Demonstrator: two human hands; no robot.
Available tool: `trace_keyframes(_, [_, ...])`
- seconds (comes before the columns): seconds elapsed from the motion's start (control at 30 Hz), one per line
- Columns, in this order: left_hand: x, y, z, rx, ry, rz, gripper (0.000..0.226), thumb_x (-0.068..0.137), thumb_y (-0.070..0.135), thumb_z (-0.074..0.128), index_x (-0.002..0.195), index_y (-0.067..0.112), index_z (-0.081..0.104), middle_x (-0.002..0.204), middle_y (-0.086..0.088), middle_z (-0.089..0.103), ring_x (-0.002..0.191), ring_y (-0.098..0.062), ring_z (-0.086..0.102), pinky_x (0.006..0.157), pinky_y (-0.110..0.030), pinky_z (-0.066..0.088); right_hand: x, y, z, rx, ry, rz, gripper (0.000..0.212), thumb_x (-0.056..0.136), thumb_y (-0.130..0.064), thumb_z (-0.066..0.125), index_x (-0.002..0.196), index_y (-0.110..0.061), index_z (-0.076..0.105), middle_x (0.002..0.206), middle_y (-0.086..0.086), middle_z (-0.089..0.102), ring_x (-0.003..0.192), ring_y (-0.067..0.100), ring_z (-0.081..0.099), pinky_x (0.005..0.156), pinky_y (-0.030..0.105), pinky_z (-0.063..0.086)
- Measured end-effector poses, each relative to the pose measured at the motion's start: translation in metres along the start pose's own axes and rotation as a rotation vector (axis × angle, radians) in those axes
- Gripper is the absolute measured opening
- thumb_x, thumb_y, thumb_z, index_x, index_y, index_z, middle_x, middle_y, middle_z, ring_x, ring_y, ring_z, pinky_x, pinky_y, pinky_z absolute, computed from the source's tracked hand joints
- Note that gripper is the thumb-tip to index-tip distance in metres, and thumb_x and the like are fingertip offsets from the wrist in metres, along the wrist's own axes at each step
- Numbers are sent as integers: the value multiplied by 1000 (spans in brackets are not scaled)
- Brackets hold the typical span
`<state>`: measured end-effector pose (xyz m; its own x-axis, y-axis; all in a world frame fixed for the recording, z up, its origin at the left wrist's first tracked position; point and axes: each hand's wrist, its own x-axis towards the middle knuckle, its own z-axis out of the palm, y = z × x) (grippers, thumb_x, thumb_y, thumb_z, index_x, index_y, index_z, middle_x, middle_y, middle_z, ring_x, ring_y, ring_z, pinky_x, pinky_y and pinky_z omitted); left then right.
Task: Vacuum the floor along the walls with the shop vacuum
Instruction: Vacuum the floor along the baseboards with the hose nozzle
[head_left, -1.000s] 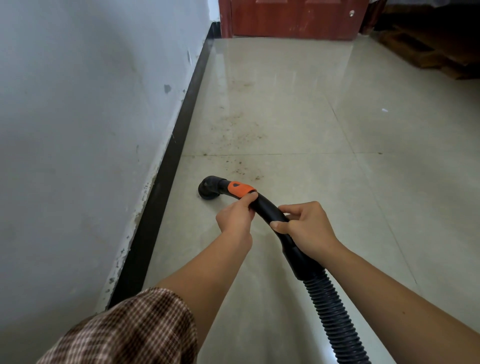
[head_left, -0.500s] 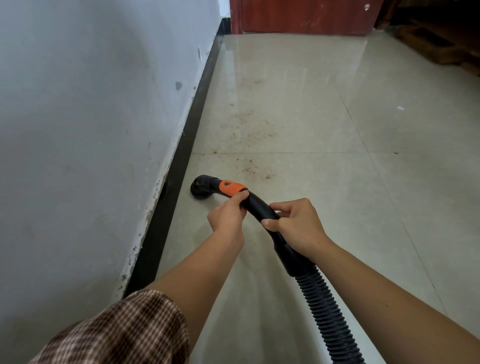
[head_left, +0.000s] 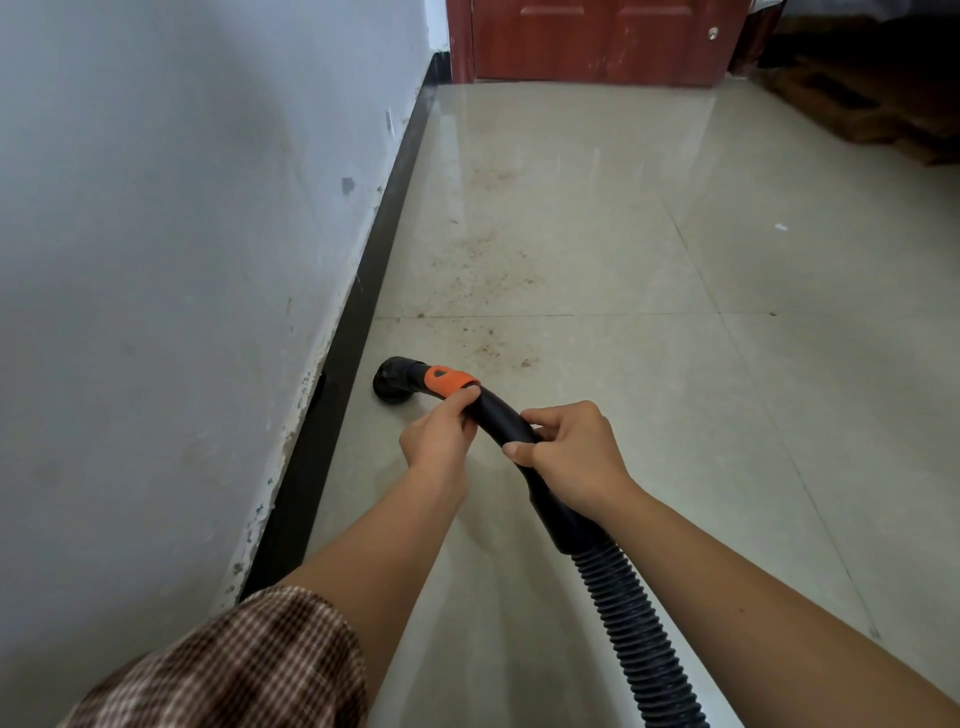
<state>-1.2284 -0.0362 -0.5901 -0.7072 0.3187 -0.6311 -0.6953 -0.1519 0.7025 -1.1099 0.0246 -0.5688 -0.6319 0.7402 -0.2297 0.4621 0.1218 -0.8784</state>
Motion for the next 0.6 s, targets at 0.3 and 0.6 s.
trace_keyframes(0.3, [-14, -25, 39, -24, -103, -42, 16, 76, -2, 76, 79, 2, 61, 58, -1, 71, 54, -7, 69, 67, -20, 54, -5, 17, -39, -22, 95, 5, 15, 77, -12, 75, 81, -27, 73, 71, 9, 72, 50, 19, 62, 57, 37, 58])
trace_keyframes(0.6, [-28, -50, 67, 9, -180, -78, 14, 78, -2, 75, 84, 0, 62, 85, -11, 72, 68, -12, 72, 79, -24, 56, -16, 32, -72, -78, 176, 7, 6, 77, -13, 73, 77, -19, 73, 66, 13, 68, 49, 24, 58, 56, 40, 55])
